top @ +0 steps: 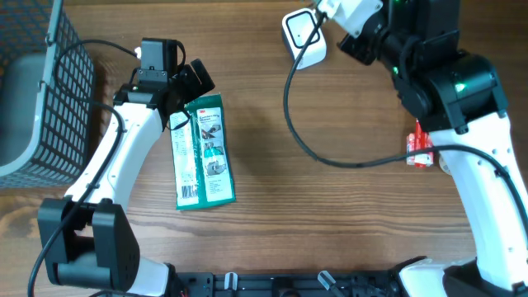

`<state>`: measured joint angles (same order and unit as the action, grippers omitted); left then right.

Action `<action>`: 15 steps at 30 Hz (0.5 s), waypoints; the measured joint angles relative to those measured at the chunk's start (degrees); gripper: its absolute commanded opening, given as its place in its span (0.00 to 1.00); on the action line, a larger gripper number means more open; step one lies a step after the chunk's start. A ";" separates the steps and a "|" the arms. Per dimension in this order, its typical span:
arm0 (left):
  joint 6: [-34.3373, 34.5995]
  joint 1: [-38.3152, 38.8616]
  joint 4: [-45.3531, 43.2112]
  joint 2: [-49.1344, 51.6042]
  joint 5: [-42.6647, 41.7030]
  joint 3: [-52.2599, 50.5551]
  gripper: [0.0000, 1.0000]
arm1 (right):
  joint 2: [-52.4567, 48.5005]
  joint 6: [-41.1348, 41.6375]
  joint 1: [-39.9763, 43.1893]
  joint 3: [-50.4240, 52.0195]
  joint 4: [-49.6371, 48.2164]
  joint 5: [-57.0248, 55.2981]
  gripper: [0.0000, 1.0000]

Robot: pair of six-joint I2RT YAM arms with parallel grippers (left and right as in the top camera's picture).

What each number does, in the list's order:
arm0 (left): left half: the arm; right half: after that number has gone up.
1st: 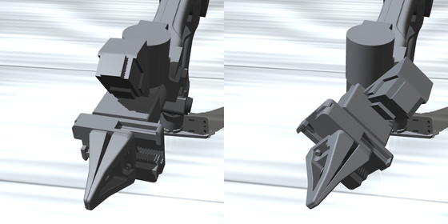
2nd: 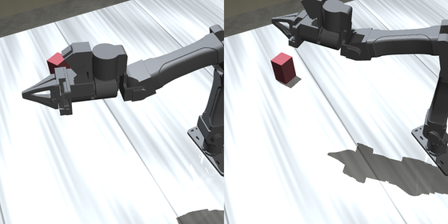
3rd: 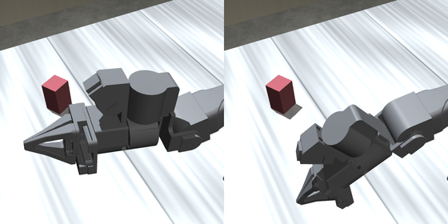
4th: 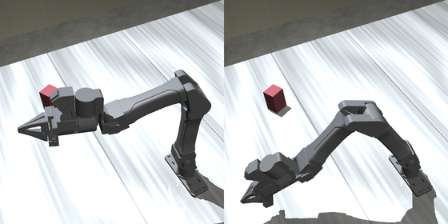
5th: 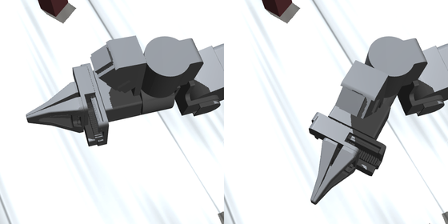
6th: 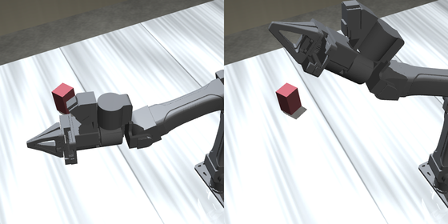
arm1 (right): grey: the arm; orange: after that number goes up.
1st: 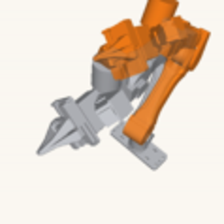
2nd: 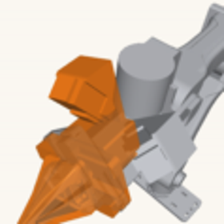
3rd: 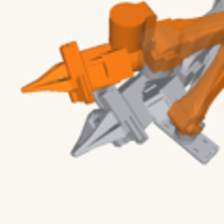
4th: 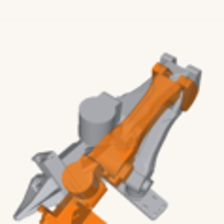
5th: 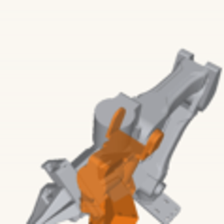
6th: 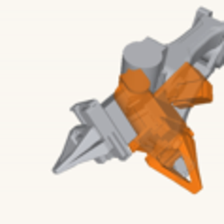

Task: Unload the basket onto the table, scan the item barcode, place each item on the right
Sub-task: 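Lift the pale green pouch with the right gripper up to the white scanner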

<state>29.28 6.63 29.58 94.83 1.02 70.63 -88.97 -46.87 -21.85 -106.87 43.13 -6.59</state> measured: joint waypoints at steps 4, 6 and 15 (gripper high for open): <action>0.00 0.00 0.02 0.00 0.00 0.00 1.00 | -5.11 -2.32 -0.02 -0.22 -3.30 -2.95 0.04; -0.02 0.00 0.00 0.00 0.00 0.00 1.00 | -9.11 -2.82 -0.02 -0.22 -4.68 -3.69 0.04; 0.00 0.00 0.02 0.00 0.00 0.00 1.00 | -23.87 -3.87 -0.02 -0.11 -17.09 -8.66 0.04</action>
<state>29.28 6.63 29.61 94.83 1.02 70.63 -112.84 -50.74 -21.87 -106.98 26.04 -15.25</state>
